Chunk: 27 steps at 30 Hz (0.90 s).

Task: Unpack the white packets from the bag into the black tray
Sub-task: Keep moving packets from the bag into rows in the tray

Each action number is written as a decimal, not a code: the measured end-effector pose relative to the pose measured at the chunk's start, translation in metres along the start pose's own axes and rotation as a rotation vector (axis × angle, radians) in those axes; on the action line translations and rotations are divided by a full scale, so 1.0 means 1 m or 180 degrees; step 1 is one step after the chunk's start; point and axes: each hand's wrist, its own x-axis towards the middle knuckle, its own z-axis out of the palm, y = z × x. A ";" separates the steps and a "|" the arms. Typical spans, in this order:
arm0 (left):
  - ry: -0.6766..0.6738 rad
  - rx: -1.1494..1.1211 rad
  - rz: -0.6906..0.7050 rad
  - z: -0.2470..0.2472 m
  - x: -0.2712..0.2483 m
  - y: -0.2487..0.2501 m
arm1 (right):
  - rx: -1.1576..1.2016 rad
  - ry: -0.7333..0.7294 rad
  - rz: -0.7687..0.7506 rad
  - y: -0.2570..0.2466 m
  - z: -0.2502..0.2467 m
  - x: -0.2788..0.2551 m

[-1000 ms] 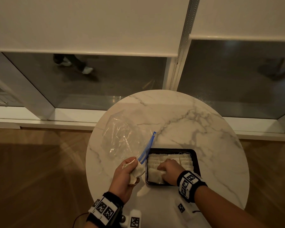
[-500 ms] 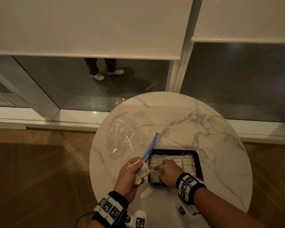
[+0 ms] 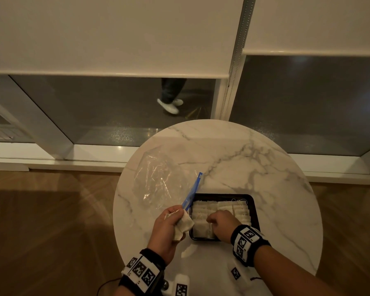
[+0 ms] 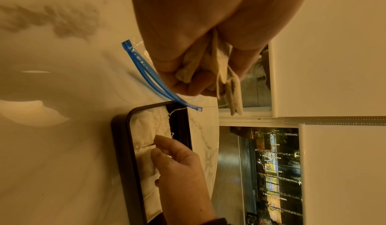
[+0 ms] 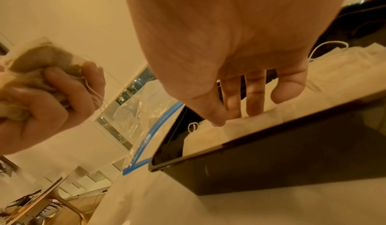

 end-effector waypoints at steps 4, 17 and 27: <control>-0.0035 -0.0002 0.0016 -0.001 -0.002 0.000 | 0.0021 0.0105 -0.0032 0.000 -0.003 0.001; -0.0018 0.0059 -0.0013 0.002 -0.004 0.003 | 0.1106 0.0963 0.0004 -0.005 -0.023 -0.019; -0.0240 0.0214 0.0345 0.016 -0.006 0.002 | 0.2833 -0.0031 -0.0457 -0.050 -0.059 -0.064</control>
